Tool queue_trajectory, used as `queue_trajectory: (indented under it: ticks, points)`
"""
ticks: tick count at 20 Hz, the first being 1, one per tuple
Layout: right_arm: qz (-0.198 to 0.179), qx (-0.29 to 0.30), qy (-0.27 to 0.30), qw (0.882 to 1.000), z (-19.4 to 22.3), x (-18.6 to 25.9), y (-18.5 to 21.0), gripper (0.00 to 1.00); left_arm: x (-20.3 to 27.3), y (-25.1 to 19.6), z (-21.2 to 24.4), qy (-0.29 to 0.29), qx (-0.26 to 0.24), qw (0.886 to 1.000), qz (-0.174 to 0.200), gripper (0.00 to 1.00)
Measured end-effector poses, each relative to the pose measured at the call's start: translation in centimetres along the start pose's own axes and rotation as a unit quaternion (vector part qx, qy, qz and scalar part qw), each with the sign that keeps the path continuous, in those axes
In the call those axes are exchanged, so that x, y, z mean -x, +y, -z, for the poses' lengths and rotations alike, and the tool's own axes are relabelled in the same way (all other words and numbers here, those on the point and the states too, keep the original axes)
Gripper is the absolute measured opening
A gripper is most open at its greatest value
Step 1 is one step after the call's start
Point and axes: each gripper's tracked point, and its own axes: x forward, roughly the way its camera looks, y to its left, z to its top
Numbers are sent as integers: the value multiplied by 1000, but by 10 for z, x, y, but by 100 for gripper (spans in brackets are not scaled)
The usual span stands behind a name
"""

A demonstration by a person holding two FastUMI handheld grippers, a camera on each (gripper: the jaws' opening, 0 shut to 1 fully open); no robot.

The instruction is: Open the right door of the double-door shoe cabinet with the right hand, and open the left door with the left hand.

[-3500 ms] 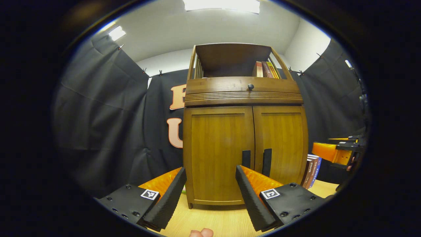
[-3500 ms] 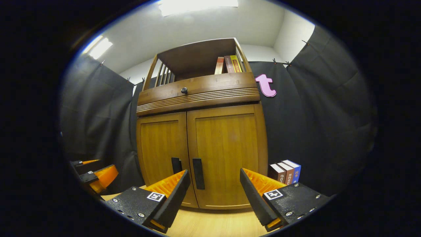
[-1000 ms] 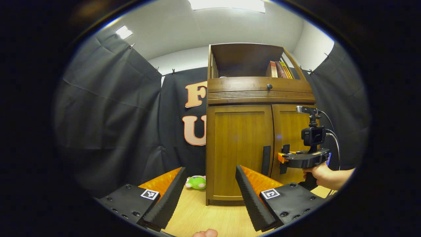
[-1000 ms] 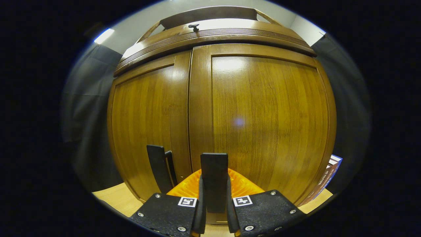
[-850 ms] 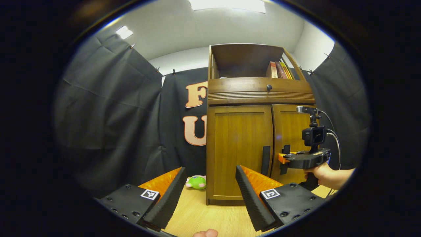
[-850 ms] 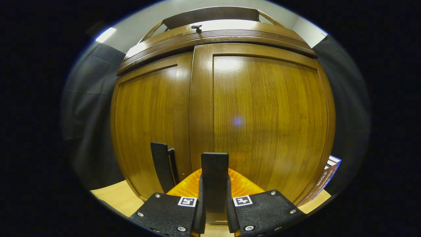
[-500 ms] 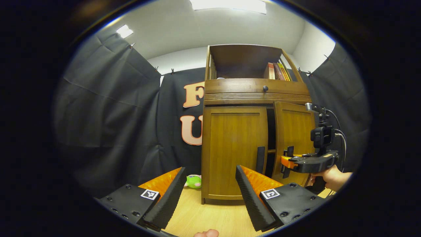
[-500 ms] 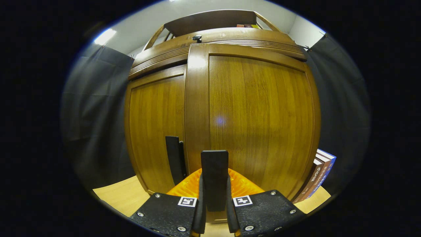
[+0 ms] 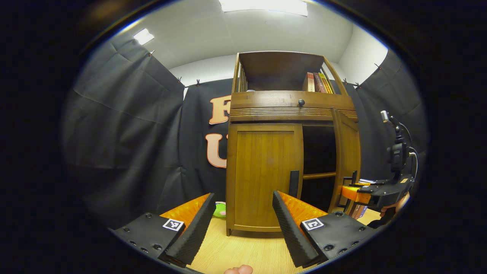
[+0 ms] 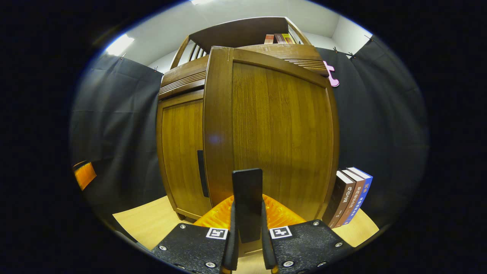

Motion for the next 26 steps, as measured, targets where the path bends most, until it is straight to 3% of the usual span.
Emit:
queue_trajectory:
  ticks: [12, 13, 14, 15, 17, 18, 19, 21, 22, 23, 26]
  points:
    - [14, 3, 12, 1000, 5, 49, -42, 24, -1, -31, 9, 2, -10, 1000, 8, 97]
    - [17, 1, 12, 1000, 5, 53, -46, 33, -1, -35, 9, 2, -10, 1000, 10, 95]
    - [21, -3, 12, 1000, 6, 56, -50, 14, -2, -38, 9, 2, -11, 1000, 13, 97]
    - [26, -6, 14, 1000, 7, 59, -55, 22, -2, -41, 10, 2, -13, 1000, 15, 97]
    - [35, -9, 13, 999, 7, 65, -63, 21, -3, -46, 10, 2, -17, 1000, 19, 97]
    - [39, -8, 14, 999, 7, 67, -67, 30, -4, -49, 10, 1, -20, 1000, 21, 97]
    - [43, -8, 14, 999, 7, 70, -72, 19, -4, -51, 9, 0, -23, 999, 23, 95]
    - [56, -8, 13, 998, 8, 76, -83, 19, -4, -55, 9, -1, -23, 999, 26, 97]
    - [62, -13, 11, 998, 7, 79, -88, 7, -5, -56, 10, -1, -22, 999, 27, 97]
    - [69, -17, 10, 997, 7, 81, -92, 17, -4, -59, 12, 1, -21, 999, 30, 97]
    - [102, -1, 8, 995, 7, 88, -108, 15, -3, -68, 15, 3, -25, 999, 40, 97]
